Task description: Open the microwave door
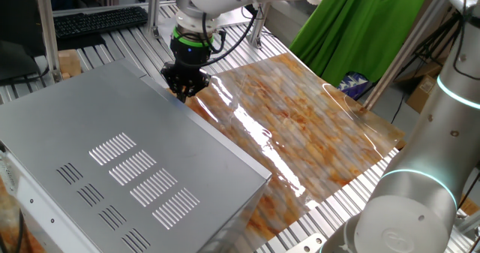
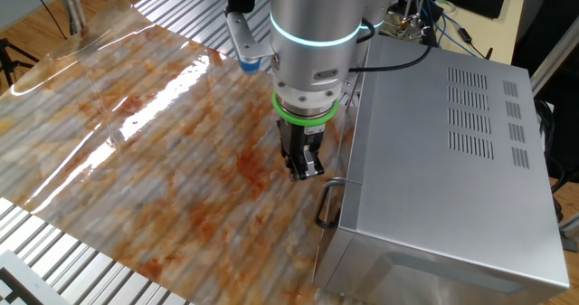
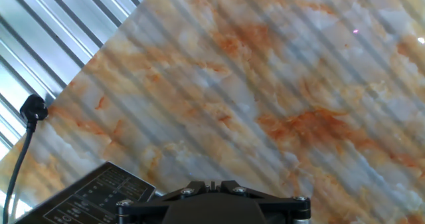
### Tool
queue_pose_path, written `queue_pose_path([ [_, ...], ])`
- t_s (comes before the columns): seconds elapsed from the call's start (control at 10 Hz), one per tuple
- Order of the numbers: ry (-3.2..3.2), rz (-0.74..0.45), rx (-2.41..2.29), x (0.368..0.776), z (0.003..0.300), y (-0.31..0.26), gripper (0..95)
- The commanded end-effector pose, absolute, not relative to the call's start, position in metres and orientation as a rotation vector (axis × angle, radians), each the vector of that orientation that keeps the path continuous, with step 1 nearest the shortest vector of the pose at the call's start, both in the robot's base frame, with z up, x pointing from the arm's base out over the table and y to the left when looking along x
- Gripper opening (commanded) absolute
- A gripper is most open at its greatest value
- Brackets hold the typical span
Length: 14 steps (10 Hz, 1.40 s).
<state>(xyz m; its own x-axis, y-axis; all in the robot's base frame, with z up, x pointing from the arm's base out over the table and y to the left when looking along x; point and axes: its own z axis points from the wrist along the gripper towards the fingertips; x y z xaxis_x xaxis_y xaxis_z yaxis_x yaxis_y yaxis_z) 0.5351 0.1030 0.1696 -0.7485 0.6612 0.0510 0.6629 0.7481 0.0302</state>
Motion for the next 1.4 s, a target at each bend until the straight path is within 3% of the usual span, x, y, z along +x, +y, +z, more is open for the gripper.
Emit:
queue_pose_path([
  [0.1,-2.896,-0.077,-1.087,0.536,0.1697,0.1033,0.0],
  [1.1,-2.886,-0.061,-1.019,0.536,0.1697,0.1033,0.0],
  [1.2,-2.878,-0.061,-1.044,0.536,0.1697,0.1033,19.0],
  [1.4,-2.855,-0.073,-1.091,0.5372,0.1673,0.1047,19.0],
])
